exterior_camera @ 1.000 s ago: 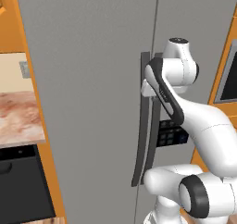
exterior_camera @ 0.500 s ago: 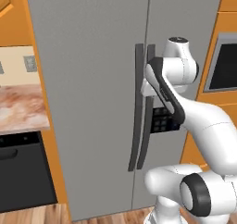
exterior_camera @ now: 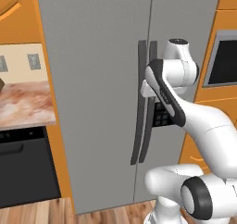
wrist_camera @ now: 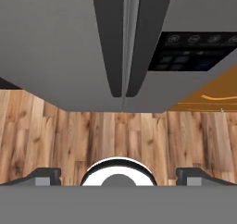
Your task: Retrieve a lemon from the fridge and place it on the cutting board with the fish.
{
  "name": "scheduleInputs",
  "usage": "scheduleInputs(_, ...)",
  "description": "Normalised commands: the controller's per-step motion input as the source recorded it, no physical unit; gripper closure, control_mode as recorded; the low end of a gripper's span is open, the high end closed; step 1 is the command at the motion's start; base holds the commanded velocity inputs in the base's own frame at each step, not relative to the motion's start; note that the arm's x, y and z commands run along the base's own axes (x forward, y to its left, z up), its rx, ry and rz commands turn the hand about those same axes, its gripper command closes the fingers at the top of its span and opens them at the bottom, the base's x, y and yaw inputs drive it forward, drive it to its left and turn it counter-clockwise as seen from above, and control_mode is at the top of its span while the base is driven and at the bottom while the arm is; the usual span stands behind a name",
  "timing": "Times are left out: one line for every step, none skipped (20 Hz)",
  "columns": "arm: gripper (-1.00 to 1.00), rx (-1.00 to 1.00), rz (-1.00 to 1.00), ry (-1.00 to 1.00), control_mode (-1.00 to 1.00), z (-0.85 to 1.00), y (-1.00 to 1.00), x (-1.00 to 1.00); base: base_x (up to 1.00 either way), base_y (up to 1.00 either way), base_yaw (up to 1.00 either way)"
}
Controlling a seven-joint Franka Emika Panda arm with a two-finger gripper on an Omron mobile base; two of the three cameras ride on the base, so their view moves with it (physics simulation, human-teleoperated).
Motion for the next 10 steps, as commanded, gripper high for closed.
scheduleInputs(-1.00, 0.00, 0.00, 0.00, 1.00, 0.00, 0.00, 0.00, 0.00, 0.00, -0.03)
scheduleInputs(-1.00, 0.00, 0.00, 0.00, 1.00, 0.00, 0.00, 0.00, -0.19, 0.00, -0.03)
scheduleInputs(-1.00, 0.00, 0.00, 0.00, 1.00, 0.00, 0.00, 0.00, -0.32, -0.14, 0.00)
scheduleInputs(-1.00, 0.00, 0.00, 0.00, 1.00, 0.00, 0.00, 0.00, -0.39, -0.21, 0.00)
scheduleInputs(-1.00, 0.00, 0.00, 0.00, 1.00, 0.00, 0.00, 0.00, -0.41, -0.26, 0.00)
scheduleInputs(-1.00, 0.00, 0.00, 0.00, 1.00, 0.00, 0.00, 0.00, -0.40, -0.27, 0.00)
scheduleInputs(-1.00, 0.00, 0.00, 0.00, 1.00, 0.00, 0.00, 0.00, -0.37, -0.36, 0.00)
scheduleInputs(-1.00, 0.00, 0.00, 0.00, 1.00, 0.00, 0.00, 0.00, -0.41, -0.34, 0.00)
scheduleInputs(-1.00, 0.00, 0.00, 0.00, 1.00, 0.00, 0.00, 0.00, -0.46, -0.33, 0.00)
scheduleInputs(-1.00, 0.00, 0.00, 0.00, 1.00, 0.00, 0.00, 0.00, -0.49, -0.32, 0.00)
